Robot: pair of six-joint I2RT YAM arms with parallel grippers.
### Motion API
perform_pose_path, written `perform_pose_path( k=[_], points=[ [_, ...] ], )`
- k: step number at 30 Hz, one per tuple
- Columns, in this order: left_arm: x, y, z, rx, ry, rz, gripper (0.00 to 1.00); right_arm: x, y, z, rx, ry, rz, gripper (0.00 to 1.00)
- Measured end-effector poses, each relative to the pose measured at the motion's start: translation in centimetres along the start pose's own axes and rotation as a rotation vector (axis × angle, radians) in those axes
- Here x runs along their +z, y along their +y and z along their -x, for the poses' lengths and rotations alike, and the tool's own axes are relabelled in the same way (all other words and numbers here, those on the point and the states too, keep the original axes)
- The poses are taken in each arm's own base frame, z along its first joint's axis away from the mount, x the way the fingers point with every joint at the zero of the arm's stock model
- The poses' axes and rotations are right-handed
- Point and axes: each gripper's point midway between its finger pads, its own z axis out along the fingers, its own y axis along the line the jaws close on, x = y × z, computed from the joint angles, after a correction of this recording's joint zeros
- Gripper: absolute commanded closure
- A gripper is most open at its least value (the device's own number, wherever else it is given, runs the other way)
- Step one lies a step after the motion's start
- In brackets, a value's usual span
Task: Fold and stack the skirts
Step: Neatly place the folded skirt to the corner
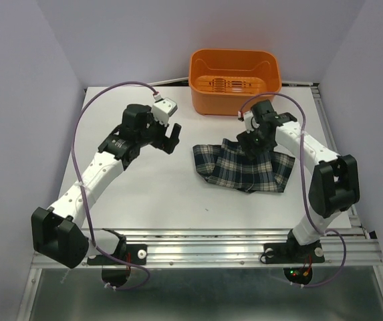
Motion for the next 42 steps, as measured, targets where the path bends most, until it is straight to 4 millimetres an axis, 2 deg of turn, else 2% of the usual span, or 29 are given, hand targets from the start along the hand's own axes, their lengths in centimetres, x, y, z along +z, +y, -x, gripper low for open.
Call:
perform_pose_path(
  k=[2,6,10,12,16,17,20,25,28,30,33,39,42],
  points=[
    [-0.1,0.2,0.1,0.001,-0.003,0.013,0.02,-0.5,0.5,0.0,0.04,-0.007,0.018,0.25],
    [-0.2,0.5,0.1,-0.008,-0.001,0.033,0.02,0.1,2.7,-3.3,0.117,0.078,0.094,0.25],
    [-0.2,0.7,0.0,-0.019,-0.001,0.045,0.02,1.4,4.4,-5.0,0.183,0.154,0.144,0.24],
    [-0.3,0.9,-0.1,-0.024,0.002,0.052,0.02,2.3,4.6,-5.1,0.197,0.175,0.138,0.24],
    [-0.6,1.5,-0.3,-0.032,0.003,0.07,0.02,4.9,3.4,-6.3,0.227,0.237,0.094,0.24],
    [-0.8,1.8,-0.3,-0.035,-0.001,0.08,0.02,4.9,3.0,-6.4,0.238,0.238,0.094,0.24],
    [-1.2,2.2,-0.3,-0.038,-0.008,0.098,0.02,4.9,0.5,-7.5,0.269,0.24,0.088,0.24],
    [-1.4,2.3,-1.2,-0.044,0.005,0.102,0.02,4.2,-7.3,-11.0,0.289,0.243,0.012,0.23],
    [-1.3,2.2,-1.5,-0.044,0.011,0.099,0.02,3.7,-10.9,-12.5,0.238,0.252,-0.036,0.19],
    [-1.3,2.2,-1.5,-0.043,0.01,0.097,0.02,3.5,-12.9,-12.8,0.186,0.253,-0.063,0.19],
    [-1.3,2.2,-1.5,-0.038,0.01,0.094,0.02,3.3,-14.4,-11.8,0.107,0.238,-0.079,0.19],
    [-1.3,2.2,-1.5,-0.023,0.011,0.093,0.02,1.4,-18.6,-7.1,0.0,0.127,-0.186,0.18],
    [-1.3,2.2,-1.5,-0.018,0.011,0.094,0.02,0.1,-19.4,-5.3,0.013,0.083,-0.209,0.18]
  ],
)
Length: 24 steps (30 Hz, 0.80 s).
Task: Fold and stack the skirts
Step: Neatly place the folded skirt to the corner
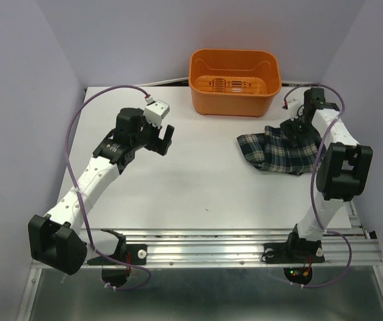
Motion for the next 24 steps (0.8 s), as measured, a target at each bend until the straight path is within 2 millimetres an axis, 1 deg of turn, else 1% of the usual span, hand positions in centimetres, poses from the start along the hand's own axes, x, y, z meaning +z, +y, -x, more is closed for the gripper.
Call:
perform_pose_path(
  k=[2,3,6,7,8,10,11,12,14,16,18,21,24],
  points=[
    [0.0,0.0,0.0,0.001,0.0,0.0,0.02,-1.0,0.2,0.9,0.052,-0.023,0.023,0.17],
    [0.0,0.0,0.0,0.001,0.0,0.0,0.02,-1.2,0.4,1.0,0.07,-0.026,0.034,0.17],
    [0.0,0.0,0.0,0.001,0.0,0.0,0.02,-1.5,2.0,0.8,0.156,-0.016,0.098,0.16],
    [0.0,0.0,0.0,0.001,0.0,0.0,0.02,-1.4,2.7,0.5,0.187,-0.008,0.118,0.16],
    [0.0,0.0,0.0,0.001,0.001,0.0,0.02,-1.1,3.7,0.1,0.22,0.009,0.152,0.16],
    [0.0,0.0,0.0,0.001,0.001,0.0,0.02,-0.6,4.9,-0.7,0.265,0.033,0.182,0.16],
    [0.0,0.0,0.0,0.001,0.001,0.0,0.02,-0.2,5.8,-1.5,0.297,0.059,0.201,0.16],
    [0.0,0.0,0.0,0.001,0.001,0.0,0.02,0.2,6.4,-2.2,0.313,0.082,0.211,0.16],
    [0.0,0.0,0.0,0.001,0.001,0.0,0.01,1.0,7.0,-3.0,0.342,0.111,0.208,0.16],
    [0.0,0.0,0.0,0.0,0.002,0.0,0.02,2.1,6.7,-3.6,0.37,0.139,0.169,0.17],
    [0.0,0.0,-0.1,0.0,0.003,0.0,0.02,3.5,6.3,-3.8,0.396,0.16,0.142,0.17],
    [-0.1,0.1,-0.3,-0.002,0.013,0.006,0.02,4.2,5.7,-3.6,0.431,0.181,0.119,0.17],
    [-0.2,0.2,-0.6,-0.004,0.027,0.013,0.02,4.8,3.8,-3.0,0.467,0.172,0.089,0.16]
  ],
)
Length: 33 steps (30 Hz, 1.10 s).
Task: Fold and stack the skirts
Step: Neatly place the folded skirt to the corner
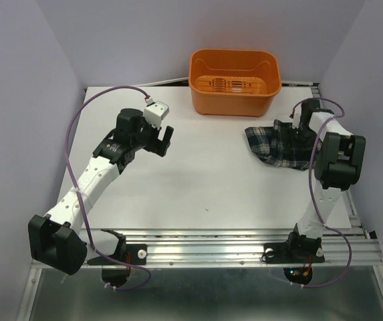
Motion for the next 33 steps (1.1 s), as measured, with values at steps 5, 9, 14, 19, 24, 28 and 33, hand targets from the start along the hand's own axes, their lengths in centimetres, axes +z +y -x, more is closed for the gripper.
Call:
perform_pose_path(
  k=[5,9,14,19,24,28,33],
  points=[
    [0.0,0.2,-0.2,-0.004,0.009,0.007,0.02,0.1,-2.0,1.6,0.006,-0.05,-0.016,0.15],
    [-0.1,0.2,-0.3,-0.013,0.009,0.003,0.02,-0.1,-2.1,2.2,-0.047,-0.071,0.003,0.13],
    [0.3,0.4,-0.1,-0.028,0.032,-0.002,0.02,-1.6,-1.9,4.4,-0.104,-0.117,0.04,0.02],
    [1.5,1.8,1.2,-0.075,0.069,-0.015,0.02,-6.3,-1.1,8.9,-0.116,-0.261,0.106,0.0],
    [2.5,5.1,2.7,-0.149,0.059,-0.017,0.02,-13.9,1.9,12.5,-0.129,-0.456,0.206,0.0],
    [2.6,6.3,3.0,-0.165,0.047,-0.002,0.02,-17.9,7.8,11.0,-0.165,-0.514,0.327,0.0],
    [2.9,6.3,3.1,-0.156,0.022,-0.003,0.02,-16.5,18.9,4.3,-0.284,-0.431,0.525,0.0]
  ],
)
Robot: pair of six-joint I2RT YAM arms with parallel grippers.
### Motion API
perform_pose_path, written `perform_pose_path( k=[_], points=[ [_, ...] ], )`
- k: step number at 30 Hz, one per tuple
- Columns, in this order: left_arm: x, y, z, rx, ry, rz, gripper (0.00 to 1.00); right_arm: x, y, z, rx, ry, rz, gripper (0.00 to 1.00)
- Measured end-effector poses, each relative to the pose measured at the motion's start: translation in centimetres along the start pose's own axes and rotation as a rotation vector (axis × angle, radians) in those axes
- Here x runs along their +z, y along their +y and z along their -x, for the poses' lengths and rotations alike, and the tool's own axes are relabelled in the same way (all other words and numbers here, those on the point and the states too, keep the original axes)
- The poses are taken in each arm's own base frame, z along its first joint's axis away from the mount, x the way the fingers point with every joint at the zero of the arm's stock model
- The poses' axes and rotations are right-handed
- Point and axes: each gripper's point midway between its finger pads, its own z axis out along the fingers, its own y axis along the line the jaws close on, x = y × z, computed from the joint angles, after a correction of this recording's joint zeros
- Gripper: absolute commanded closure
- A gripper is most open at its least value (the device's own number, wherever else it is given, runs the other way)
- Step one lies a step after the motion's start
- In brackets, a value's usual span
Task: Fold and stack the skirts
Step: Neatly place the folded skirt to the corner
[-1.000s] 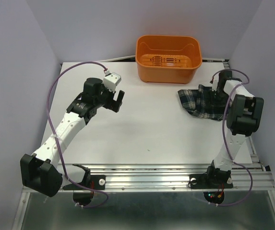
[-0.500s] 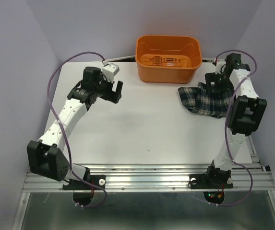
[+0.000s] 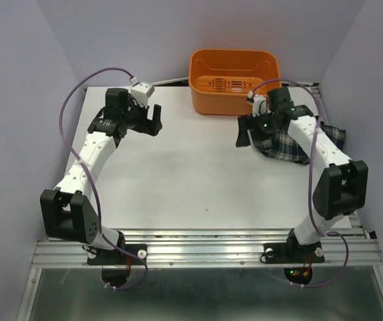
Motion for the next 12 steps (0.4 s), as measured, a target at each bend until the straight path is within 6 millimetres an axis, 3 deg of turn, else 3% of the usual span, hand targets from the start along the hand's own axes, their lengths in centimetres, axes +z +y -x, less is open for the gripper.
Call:
perform_pose_path(
  k=[2,4,7,9,12],
  points=[
    [0.1,-0.2,-1.3,0.0,0.007,-0.001,0.02,2.1,2.7,-2.9,-0.016,0.071,0.059,0.0],
    [0.0,-0.4,-4.1,-0.012,0.052,-0.003,0.02,4.4,4.5,-7.1,-0.023,0.163,0.098,0.0],
    [0.0,-0.7,-7.7,-0.022,0.108,-0.003,0.02,5.7,5.2,-12.2,-0.029,0.287,0.093,0.0],
    [-0.3,-0.9,-10.0,-0.026,0.144,-0.001,0.02,5.8,5.1,-13.5,-0.028,0.315,0.084,0.0],
    [-0.8,-1.0,-11.8,-0.019,0.164,0.002,0.02,5.2,5.0,-13.2,-0.042,0.286,0.065,0.0]
  ],
)
